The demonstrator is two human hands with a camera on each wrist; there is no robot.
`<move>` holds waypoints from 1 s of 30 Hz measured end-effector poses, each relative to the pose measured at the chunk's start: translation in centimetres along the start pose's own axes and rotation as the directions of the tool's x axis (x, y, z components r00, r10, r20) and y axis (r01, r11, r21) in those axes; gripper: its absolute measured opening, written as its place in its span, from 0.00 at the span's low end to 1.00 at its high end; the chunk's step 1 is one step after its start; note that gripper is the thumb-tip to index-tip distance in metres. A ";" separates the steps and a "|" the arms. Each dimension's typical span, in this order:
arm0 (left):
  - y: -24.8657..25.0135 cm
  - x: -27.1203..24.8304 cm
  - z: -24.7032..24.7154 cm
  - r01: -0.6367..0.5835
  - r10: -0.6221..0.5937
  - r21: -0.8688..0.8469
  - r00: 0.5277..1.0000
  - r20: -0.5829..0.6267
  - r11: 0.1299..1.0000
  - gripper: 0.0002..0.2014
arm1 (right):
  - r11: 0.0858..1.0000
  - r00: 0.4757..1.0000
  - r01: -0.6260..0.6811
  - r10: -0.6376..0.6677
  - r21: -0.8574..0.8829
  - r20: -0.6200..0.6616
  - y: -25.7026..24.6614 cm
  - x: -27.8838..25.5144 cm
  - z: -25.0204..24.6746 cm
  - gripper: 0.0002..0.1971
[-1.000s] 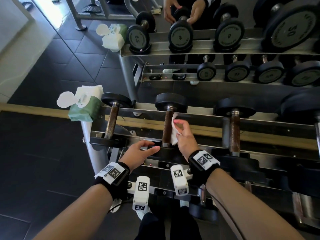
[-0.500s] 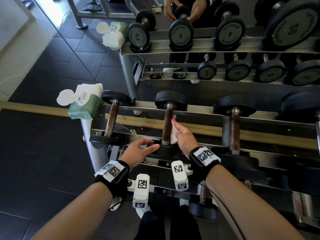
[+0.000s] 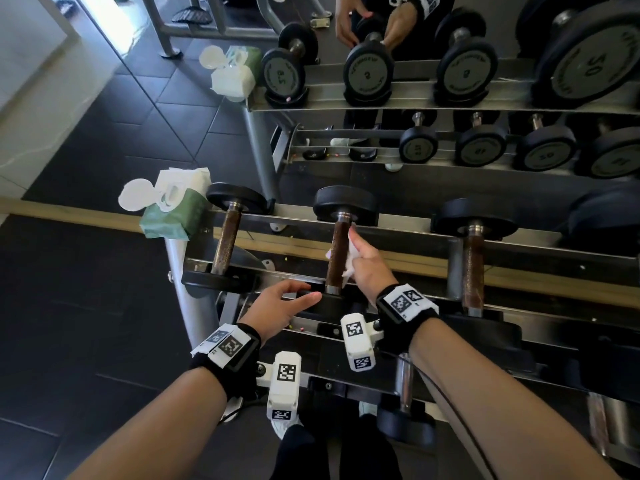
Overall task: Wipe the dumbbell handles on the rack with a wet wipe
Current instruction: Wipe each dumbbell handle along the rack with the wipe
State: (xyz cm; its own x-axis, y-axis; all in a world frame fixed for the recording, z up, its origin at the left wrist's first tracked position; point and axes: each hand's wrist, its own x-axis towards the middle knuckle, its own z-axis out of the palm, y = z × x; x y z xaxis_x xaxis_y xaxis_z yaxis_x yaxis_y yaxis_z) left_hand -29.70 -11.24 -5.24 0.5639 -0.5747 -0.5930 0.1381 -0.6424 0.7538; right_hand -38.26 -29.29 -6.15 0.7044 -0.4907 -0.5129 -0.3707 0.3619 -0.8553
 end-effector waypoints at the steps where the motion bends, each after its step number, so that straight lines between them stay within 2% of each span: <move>1: 0.0 0.0 0.0 -0.002 0.002 0.003 1.000 -0.003 1.000 0.26 | 1.000 1.000 0.018 -0.018 -0.006 0.007 0.2 -0.2 0.2 0.28; 5: -0.1 -0.1 0.1 -0.012 0.013 0.022 1.000 -0.022 1.000 0.16 | 0.998 0.999 0.016 -0.019 -0.064 -0.043 1.5 -1.4 -0.3 0.25; 8: -0.2 0.0 0.2 -0.014 0.014 0.030 1.000 -0.002 0.999 0.15 | 0.999 1.000 -0.025 0.024 -0.028 -0.013 1.9 -2.3 -1.5 0.22; 10: -0.1 -0.1 0.1 -0.014 0.014 0.026 1.000 0.012 1.000 0.15 | 0.997 0.997 -0.077 0.077 -0.003 -0.030 1.4 -2.1 -2.4 0.25; 14: 0.2 -0.4 0.1 -0.018 0.018 0.030 1.000 0.018 0.999 0.14 | 0.941 0.974 -0.105 0.163 0.323 -0.157 0.4 -0.6 -2.5 0.26; 17: 0.3 -0.4 0.2 -0.019 0.018 0.052 1.000 0.012 0.998 0.14 | 0.899 0.978 -0.088 0.160 0.430 -0.133 0.0 0.6 -1.1 0.35; 21: 0.3 -0.3 0.3 0.001 0.000 0.049 1.000 -0.013 0.999 0.15 | 0.914 0.991 -0.095 0.123 0.394 -0.045 -0.2 1.0 -0.1 0.42; 25: 0.2 -0.3 0.2 0.010 -0.009 0.041 1.000 -0.010 0.999 0.15 | 0.941 0.992 -0.087 0.113 0.327 -0.061 1.1 -0.1 -0.5 0.43; 27: 0.3 -0.3 0.2 0.006 -0.006 0.049 1.000 -0.001 0.999 0.15 | 0.953 0.991 -0.101 0.121 0.284 -0.052 1.8 -0.6 -1.1 0.42; 30: 0.5 -0.4 0.1 -0.004 0.003 0.056 1.000 0.013 0.998 0.14 | 0.953 0.983 -0.137 0.164 0.269 -0.080 1.8 -0.3 -2.3 0.35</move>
State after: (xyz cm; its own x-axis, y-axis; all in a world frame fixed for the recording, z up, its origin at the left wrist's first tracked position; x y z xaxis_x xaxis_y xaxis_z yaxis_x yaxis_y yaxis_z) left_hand -29.89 -11.39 -4.66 0.5537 -0.5832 -0.5944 0.0898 -0.6678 0.7389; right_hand -40.51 -30.31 -7.71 0.5836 -0.4863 -0.6503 -0.2869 0.6257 -0.7254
